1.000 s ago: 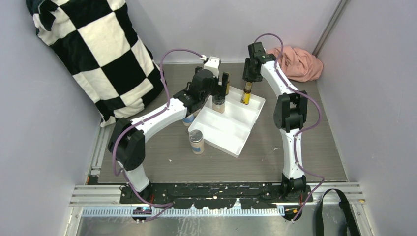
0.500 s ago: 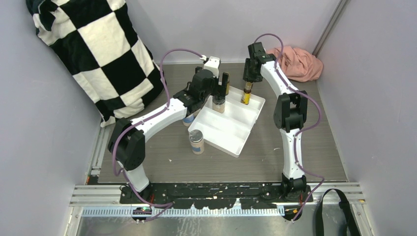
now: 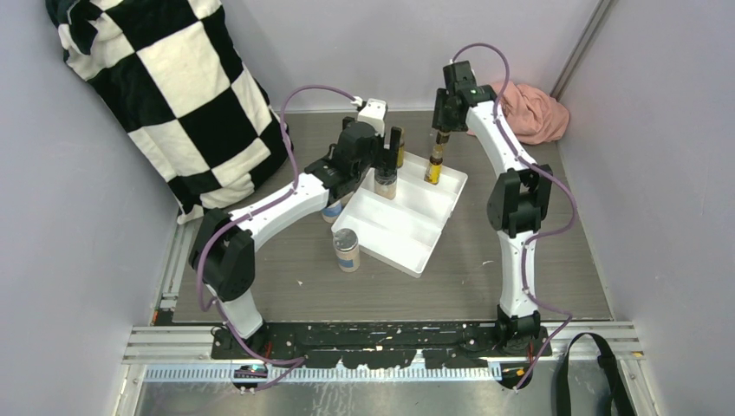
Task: Organize the condiment bottles
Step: Pick up the bottle from the center of the board, then place the bottle in the storage box.
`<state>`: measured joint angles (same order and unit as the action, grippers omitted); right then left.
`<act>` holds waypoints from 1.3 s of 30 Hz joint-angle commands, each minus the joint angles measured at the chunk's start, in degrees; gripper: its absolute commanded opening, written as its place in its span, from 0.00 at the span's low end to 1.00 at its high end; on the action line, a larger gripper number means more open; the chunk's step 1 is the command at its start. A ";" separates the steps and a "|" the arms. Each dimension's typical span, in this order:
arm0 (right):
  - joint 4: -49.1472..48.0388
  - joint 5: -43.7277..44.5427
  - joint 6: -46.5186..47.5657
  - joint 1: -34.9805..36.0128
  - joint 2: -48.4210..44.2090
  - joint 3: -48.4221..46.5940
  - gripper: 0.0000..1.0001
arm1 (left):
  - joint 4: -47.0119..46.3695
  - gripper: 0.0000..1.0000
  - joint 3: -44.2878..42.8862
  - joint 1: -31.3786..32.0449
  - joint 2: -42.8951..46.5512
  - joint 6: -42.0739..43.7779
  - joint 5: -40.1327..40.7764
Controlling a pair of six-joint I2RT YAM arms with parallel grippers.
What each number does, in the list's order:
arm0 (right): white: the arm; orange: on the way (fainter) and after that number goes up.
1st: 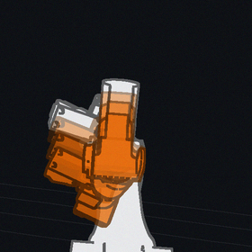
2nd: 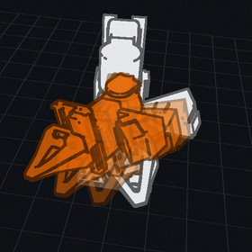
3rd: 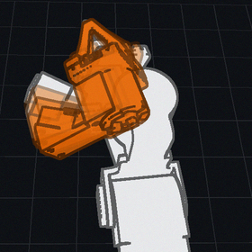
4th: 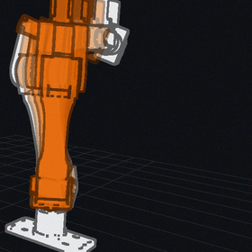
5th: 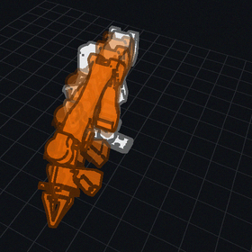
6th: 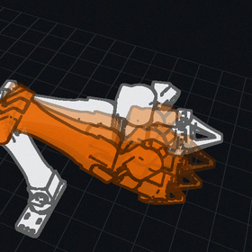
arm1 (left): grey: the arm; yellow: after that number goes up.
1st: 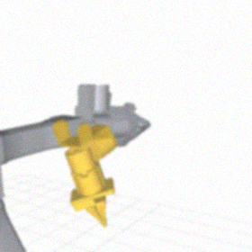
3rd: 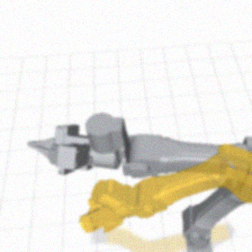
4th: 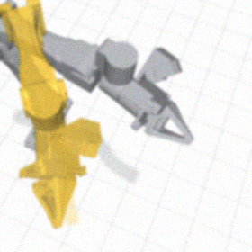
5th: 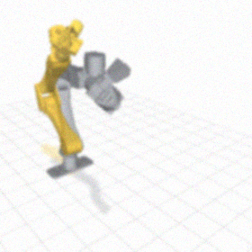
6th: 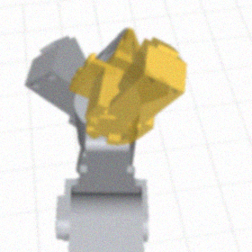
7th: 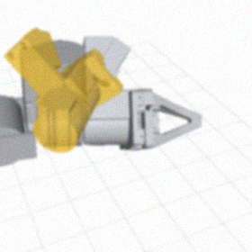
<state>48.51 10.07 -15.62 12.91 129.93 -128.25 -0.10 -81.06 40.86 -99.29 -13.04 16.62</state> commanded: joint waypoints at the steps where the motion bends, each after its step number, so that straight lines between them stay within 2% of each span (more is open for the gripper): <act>1: -1.57 1.27 1.53 0.65 -8.03 -3.16 0.01 | -1.50 0.87 0.32 0.18 4.27 0.64 2.11; 9: -0.95 1.78 3.05 3.29 -13.72 -2.81 0.01 | -1.80 0.87 2.21 0.19 7.52 0.23 4.85; 19: 0.25 4.80 4.28 10.73 -22.11 2.56 0.01 | 2.01 0.87 2.65 0.26 12.62 -1.29 8.65; 29: 1.15 11.28 3.48 20.56 -34.71 17.35 0.01 | 8.37 0.87 0.35 0.25 16.64 -4.67 14.25; 39: -0.76 15.39 -0.68 26.52 -50.43 39.51 0.01 | 11.44 0.87 1.62 0.25 19.79 -6.44 15.65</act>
<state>49.82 22.02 -13.96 37.93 85.41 -93.45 10.55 -78.52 40.86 -82.59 -17.93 30.02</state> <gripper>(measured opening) 0.513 0.871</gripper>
